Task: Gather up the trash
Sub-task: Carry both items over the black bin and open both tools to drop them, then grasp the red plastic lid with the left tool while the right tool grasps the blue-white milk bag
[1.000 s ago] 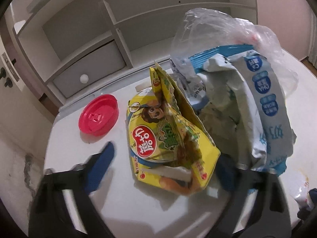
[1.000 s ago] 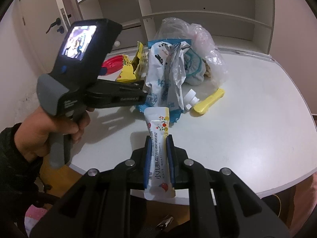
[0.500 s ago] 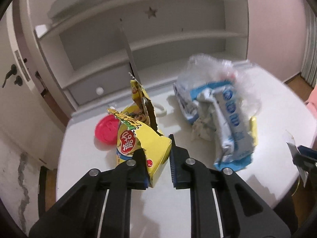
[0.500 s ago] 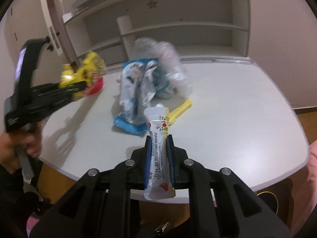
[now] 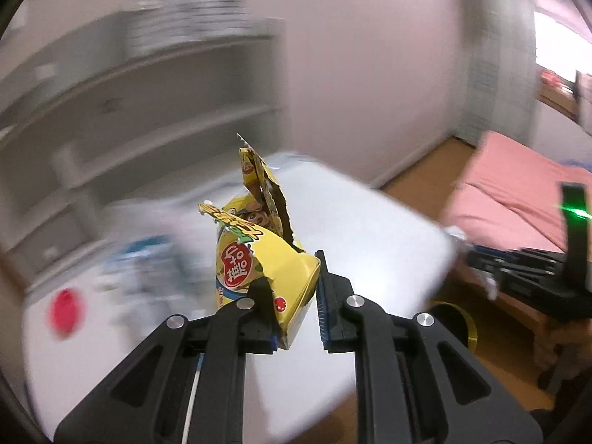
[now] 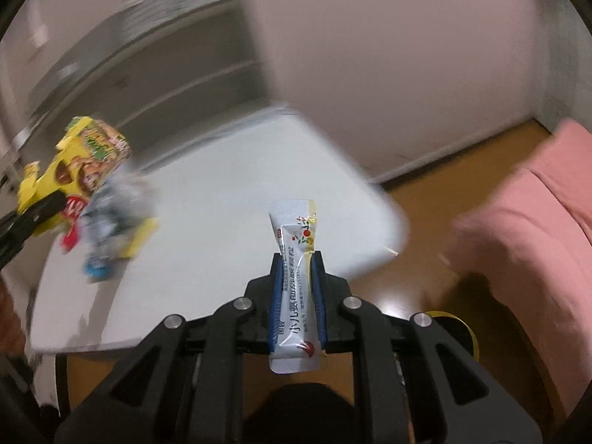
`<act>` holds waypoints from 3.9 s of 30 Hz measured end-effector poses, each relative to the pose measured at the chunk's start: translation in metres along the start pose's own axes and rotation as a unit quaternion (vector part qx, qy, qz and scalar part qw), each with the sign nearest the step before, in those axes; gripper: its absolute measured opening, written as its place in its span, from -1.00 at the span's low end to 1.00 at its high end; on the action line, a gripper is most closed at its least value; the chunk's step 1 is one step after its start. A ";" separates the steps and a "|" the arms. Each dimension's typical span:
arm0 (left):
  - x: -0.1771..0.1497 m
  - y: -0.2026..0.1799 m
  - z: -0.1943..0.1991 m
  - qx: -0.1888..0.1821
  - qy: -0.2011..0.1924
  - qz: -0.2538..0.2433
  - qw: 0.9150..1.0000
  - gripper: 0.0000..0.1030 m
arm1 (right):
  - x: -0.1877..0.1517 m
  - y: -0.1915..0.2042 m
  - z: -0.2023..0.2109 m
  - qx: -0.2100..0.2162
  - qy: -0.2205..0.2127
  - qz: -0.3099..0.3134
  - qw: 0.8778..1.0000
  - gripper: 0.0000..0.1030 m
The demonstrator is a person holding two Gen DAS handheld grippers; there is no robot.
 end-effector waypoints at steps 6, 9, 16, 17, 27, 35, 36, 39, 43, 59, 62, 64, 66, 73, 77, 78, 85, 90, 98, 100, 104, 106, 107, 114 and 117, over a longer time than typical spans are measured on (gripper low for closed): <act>0.003 -0.157 -0.070 -0.120 0.036 -0.088 0.988 -0.72 | -0.036 -0.136 -0.016 -0.057 0.023 -0.119 0.991 -0.70; -0.008 -0.219 -0.106 -0.159 0.054 -0.125 0.978 -0.71 | -0.058 -0.188 -0.032 -0.073 0.039 -0.171 0.982 -0.70; -0.048 -0.299 -0.190 -0.200 0.124 -0.146 0.961 -0.72 | -0.111 -0.257 -0.094 -0.085 0.106 -0.241 0.961 -0.69; -0.052 -0.306 -0.197 -0.197 0.125 -0.152 0.961 -0.72 | -0.118 -0.264 -0.103 -0.086 0.116 -0.245 0.959 -0.70; -0.089 -0.344 -0.280 -0.215 0.208 -0.151 0.942 -0.72 | -0.165 -0.304 -0.150 -0.067 0.163 -0.290 0.941 -0.69; -0.106 -0.358 -0.303 -0.229 0.245 -0.161 0.928 -0.52 | -0.188 -0.318 -0.167 -0.060 0.174 -0.316 0.931 -0.69; -0.107 -0.358 -0.304 -0.227 0.248 -0.163 0.927 -0.20 | -0.189 -0.320 -0.169 -0.059 0.174 -0.318 0.930 -0.69; -0.106 -0.359 -0.305 -0.223 0.242 -0.165 0.930 0.07 | -0.191 -0.325 -0.171 -0.056 0.173 -0.323 0.929 -0.69; -0.108 -0.357 -0.306 -0.220 0.246 -0.167 0.929 0.07 | -0.194 -0.330 -0.172 -0.055 0.176 -0.328 0.926 -0.69; -0.075 -0.332 -0.258 -0.216 0.206 -0.152 0.942 0.48 | -0.168 -0.319 -0.137 -0.070 0.145 -0.304 0.939 0.18; -0.061 -0.319 -0.233 -0.220 0.188 -0.143 0.946 0.61 | -0.147 -0.308 -0.109 -0.086 0.128 -0.285 0.946 0.18; -0.049 -0.302 -0.207 -0.220 0.172 -0.136 0.951 0.64 | -0.123 -0.289 -0.082 -0.093 0.102 -0.262 0.955 0.21; -0.040 -0.282 -0.182 -0.219 0.161 -0.130 0.954 0.66 | -0.102 -0.262 -0.059 -0.096 0.080 -0.236 0.964 0.26; -0.024 -0.143 -0.074 -0.145 0.079 -0.112 0.980 0.76 | -0.030 -0.104 -0.004 -0.041 0.011 -0.107 0.993 0.35; -0.036 -0.030 -0.036 -0.067 0.058 -0.056 0.994 0.77 | -0.004 0.017 -0.005 0.016 0.011 -0.007 1.000 0.36; -0.043 0.006 -0.028 -0.044 0.060 -0.030 0.997 0.78 | -0.001 0.050 -0.008 0.031 0.015 0.021 0.999 0.36; -0.108 0.198 0.008 0.068 0.067 0.152 0.984 0.78 | 0.001 0.234 -0.043 0.097 0.047 0.159 0.981 0.37; -0.142 0.270 0.034 0.106 0.063 0.214 0.969 0.78 | 0.004 0.319 -0.065 0.103 0.048 0.215 0.970 0.49; -0.175 0.329 0.038 0.128 0.075 0.250 0.957 0.78 | 0.019 0.376 -0.119 0.071 0.061 0.247 0.964 0.49; -0.184 0.342 0.034 0.133 0.081 0.263 0.952 0.78 | 0.018 0.381 -0.128 0.065 0.066 0.251 0.963 0.39; -0.187 0.357 0.018 0.130 0.093 0.283 0.946 0.78 | 0.015 0.387 -0.137 0.060 0.076 0.260 0.961 -0.50; -0.182 0.362 0.008 0.131 0.096 0.283 0.945 0.78 | 0.017 0.390 -0.127 0.072 0.067 0.260 0.961 -0.56; -0.179 0.364 0.003 0.133 0.097 0.281 0.945 0.78 | 0.017 0.391 -0.123 0.078 0.062 0.260 0.961 -0.58; -0.142 0.405 -0.039 0.158 0.109 0.274 0.943 0.79 | 0.016 0.391 -0.070 0.121 0.031 0.278 0.952 -0.58; -0.133 0.421 -0.055 0.157 0.112 0.285 0.939 0.80 | 0.015 0.386 -0.055 0.131 0.027 0.282 0.950 -0.58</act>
Point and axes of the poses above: each gripper's, at about its wrist camera, not at the fingertips, and z roughly against the way its jaws point, y to its left, x to its top, the point moved 8 cm from there along -z, roughly the way its jaws point, and after that the axes turned 12 degrees about y, right-handed, at the moved point
